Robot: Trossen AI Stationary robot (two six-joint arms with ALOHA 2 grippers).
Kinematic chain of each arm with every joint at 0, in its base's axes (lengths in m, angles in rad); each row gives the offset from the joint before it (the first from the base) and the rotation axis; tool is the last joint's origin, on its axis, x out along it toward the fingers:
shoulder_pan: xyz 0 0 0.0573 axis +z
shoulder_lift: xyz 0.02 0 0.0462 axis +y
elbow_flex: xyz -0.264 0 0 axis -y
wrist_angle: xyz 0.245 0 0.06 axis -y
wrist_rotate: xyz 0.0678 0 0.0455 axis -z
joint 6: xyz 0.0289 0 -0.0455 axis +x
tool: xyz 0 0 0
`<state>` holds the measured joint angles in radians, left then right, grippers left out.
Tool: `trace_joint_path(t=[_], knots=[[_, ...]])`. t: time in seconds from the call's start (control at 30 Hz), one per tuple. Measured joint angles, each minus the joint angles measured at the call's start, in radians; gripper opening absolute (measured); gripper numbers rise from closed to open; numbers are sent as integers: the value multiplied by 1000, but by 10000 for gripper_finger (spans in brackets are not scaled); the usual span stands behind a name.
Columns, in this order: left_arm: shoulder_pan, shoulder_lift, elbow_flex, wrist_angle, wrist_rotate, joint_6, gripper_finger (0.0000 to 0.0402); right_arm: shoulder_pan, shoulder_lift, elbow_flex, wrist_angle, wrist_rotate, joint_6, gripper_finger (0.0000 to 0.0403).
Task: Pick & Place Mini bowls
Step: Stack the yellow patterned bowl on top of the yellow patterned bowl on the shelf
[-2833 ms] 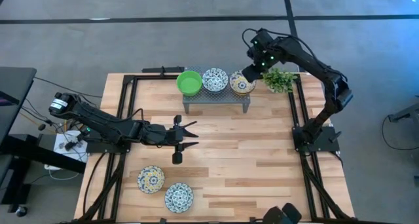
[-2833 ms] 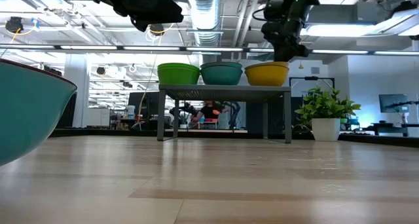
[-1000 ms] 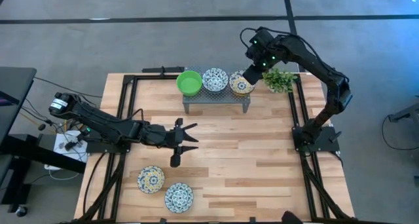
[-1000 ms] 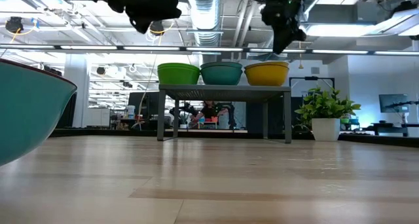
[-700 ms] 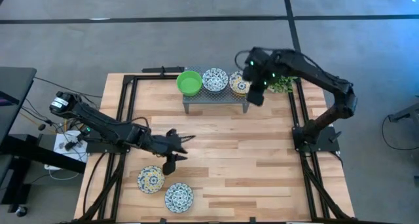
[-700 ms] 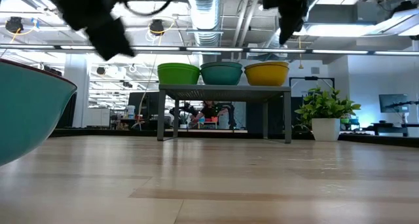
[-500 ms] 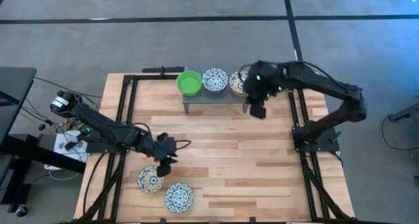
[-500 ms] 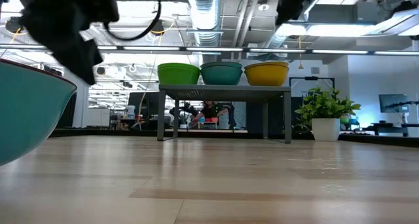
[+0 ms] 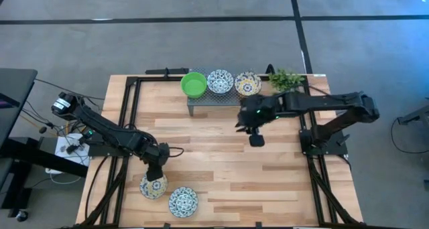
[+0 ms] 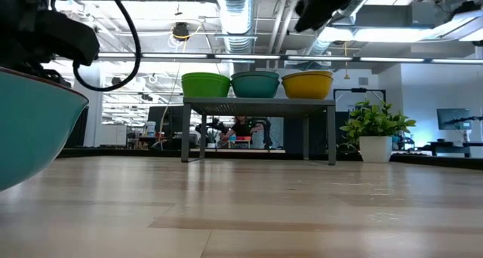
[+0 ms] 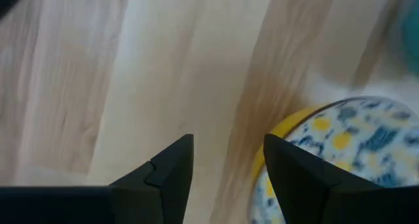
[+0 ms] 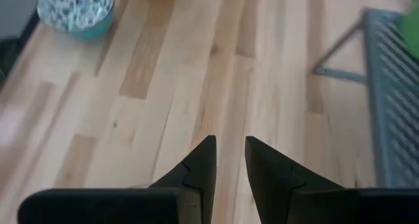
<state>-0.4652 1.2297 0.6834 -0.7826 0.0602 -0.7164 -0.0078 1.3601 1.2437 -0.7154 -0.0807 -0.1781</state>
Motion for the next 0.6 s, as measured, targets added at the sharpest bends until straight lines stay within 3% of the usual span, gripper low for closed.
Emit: trace_joint_path(t=[0.27,0.43,0.6], knots=[[0,0,5,-4,86,-52,187,44,182,-3,72,1,-219,77],[0,-1,23,-3,137,-75,187,62,297,-3,230,2,-367,77],[-17,-1,7,-21,135,-107,186,92,390,19,308,7,-406,77]])
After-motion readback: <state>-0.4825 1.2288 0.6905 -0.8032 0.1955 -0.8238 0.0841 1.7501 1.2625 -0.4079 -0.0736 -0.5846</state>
